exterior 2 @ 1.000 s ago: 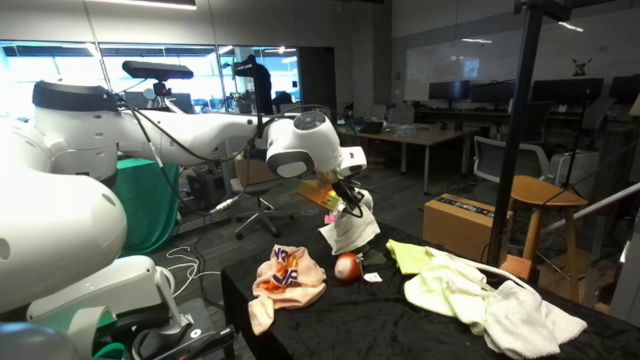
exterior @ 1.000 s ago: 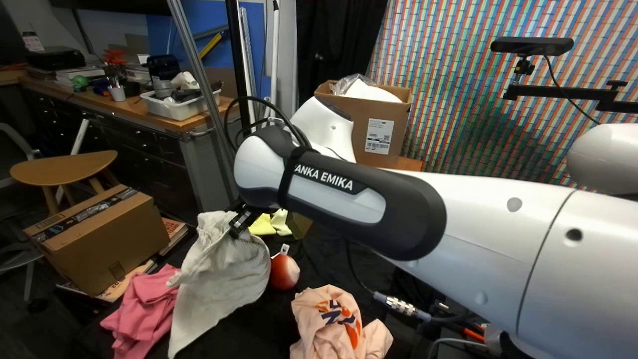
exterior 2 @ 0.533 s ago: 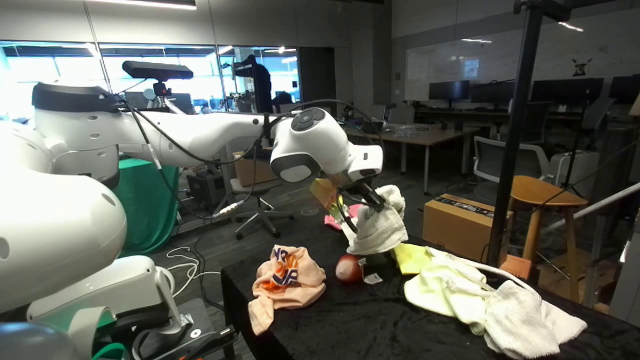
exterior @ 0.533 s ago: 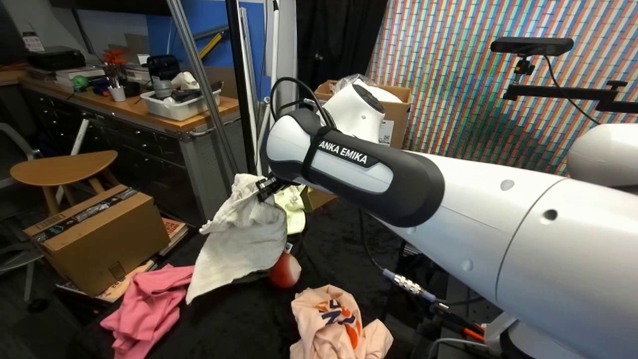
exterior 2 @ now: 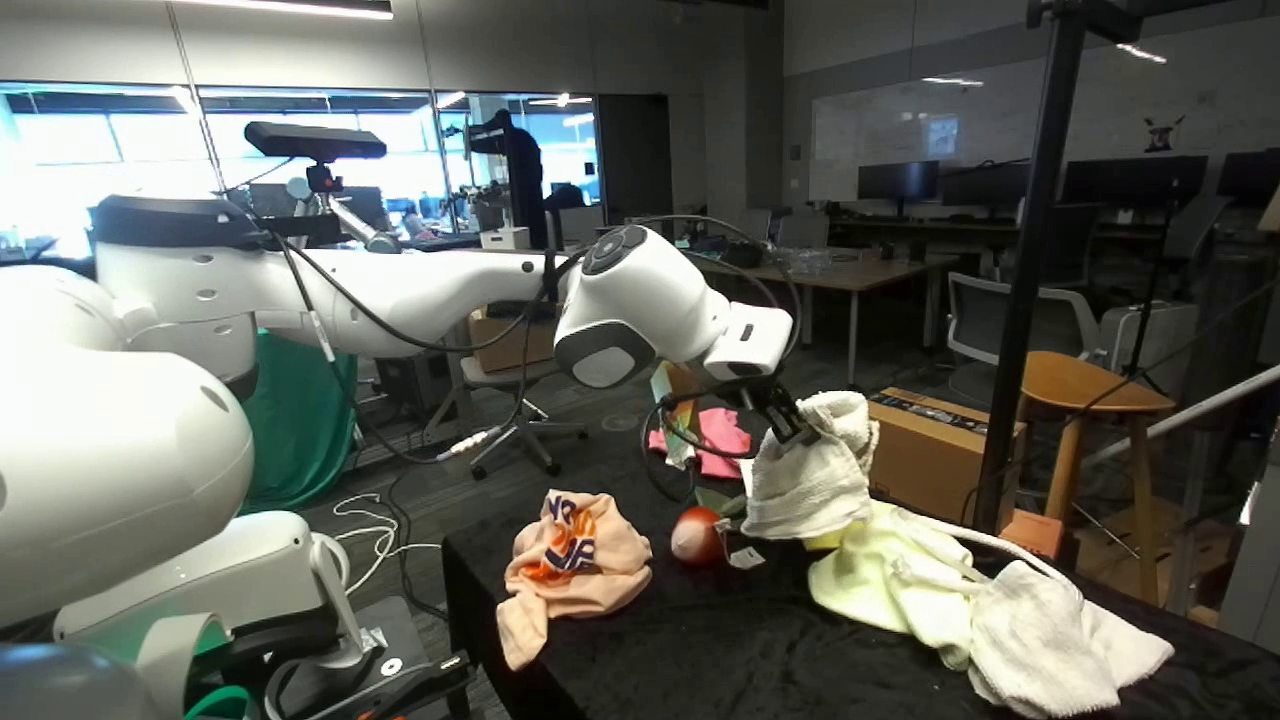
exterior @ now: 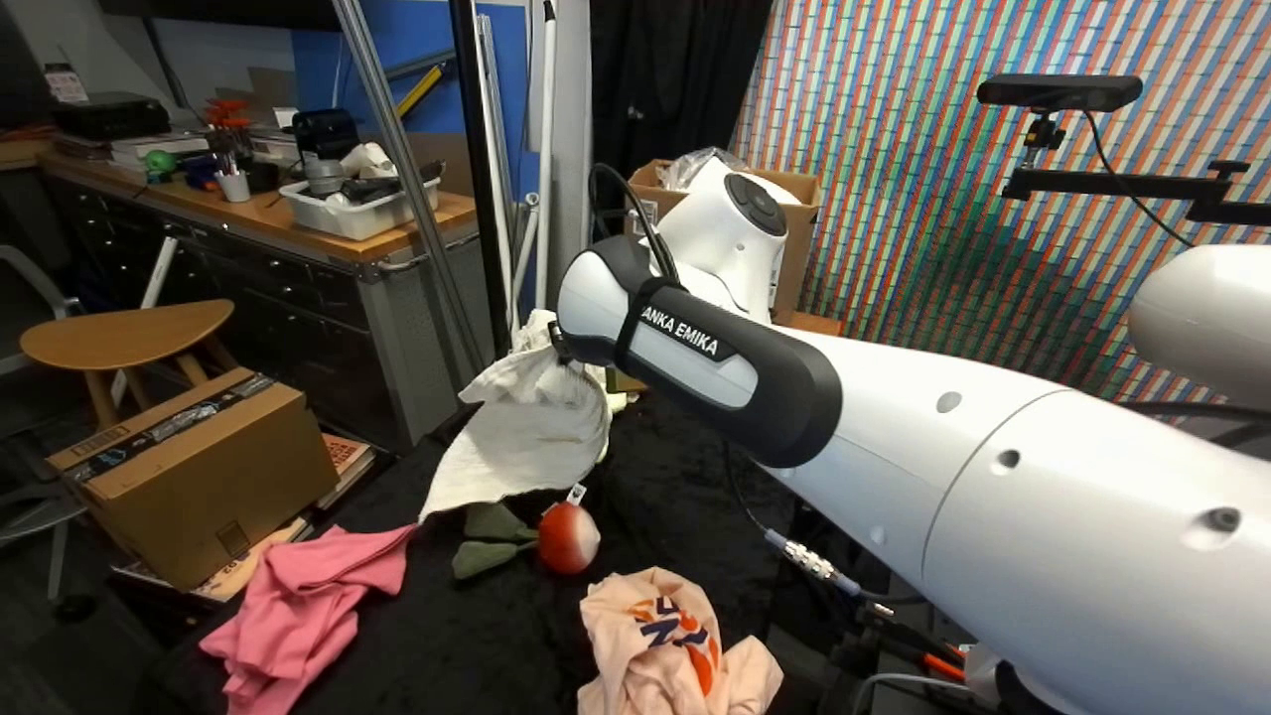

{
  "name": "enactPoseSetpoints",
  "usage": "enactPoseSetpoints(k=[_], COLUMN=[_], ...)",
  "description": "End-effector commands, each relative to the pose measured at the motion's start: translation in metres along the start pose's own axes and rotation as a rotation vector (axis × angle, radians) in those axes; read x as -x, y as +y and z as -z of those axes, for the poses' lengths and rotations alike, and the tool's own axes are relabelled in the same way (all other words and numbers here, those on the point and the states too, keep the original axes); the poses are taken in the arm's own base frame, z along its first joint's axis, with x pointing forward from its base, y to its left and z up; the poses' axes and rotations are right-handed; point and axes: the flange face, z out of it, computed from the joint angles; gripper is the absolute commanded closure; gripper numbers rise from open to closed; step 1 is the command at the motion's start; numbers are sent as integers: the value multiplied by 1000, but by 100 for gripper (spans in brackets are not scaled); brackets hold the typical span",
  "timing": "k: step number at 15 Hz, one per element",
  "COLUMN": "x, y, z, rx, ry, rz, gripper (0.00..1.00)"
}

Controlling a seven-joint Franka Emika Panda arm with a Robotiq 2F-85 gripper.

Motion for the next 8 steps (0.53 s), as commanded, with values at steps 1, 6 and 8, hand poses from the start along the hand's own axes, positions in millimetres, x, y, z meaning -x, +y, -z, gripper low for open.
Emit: enactPoseSetpoints(k=[1,6,8], x=[-11,-28,-37], y=[13,31,38], z=[1,-2,-7], rx=[77,104,110], ry=[71,128,152], rz=[-117,-272,-325], gripper=[91,91,92])
